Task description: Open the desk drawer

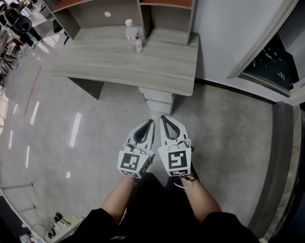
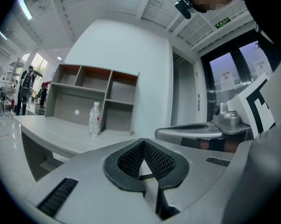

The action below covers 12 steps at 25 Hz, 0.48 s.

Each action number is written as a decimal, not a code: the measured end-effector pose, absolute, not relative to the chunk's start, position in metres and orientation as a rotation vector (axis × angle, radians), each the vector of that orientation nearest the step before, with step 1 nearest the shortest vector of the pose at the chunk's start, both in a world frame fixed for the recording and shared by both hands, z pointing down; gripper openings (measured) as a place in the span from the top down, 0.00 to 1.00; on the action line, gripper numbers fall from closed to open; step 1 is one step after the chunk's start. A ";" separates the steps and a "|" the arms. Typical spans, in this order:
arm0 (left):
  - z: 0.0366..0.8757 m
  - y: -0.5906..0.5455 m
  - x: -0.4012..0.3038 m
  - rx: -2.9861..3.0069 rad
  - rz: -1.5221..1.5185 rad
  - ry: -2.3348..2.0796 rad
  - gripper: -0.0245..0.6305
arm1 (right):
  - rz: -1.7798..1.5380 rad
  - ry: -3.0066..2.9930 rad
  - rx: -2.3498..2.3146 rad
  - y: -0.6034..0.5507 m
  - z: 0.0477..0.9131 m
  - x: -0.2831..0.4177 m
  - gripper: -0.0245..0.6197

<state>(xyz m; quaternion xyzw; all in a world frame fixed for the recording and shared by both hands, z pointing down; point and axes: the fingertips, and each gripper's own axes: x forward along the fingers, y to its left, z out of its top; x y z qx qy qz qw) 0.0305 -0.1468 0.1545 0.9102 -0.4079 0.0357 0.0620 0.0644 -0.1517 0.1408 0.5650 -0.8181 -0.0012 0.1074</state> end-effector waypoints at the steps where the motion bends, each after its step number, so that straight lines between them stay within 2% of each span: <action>1: 0.170 -0.154 0.032 2.747 0.096 -1.234 0.96 | -0.006 -2.415 1.657 -0.158 0.156 0.065 0.95; 8: 0.285 -0.214 0.041 2.781 0.069 -1.350 0.96 | -0.134 -2.394 1.662 -0.216 0.272 0.076 0.95; 12: 0.319 -0.229 0.044 2.839 0.070 -1.417 0.96 | -0.170 -2.381 1.680 -0.227 0.319 0.085 0.95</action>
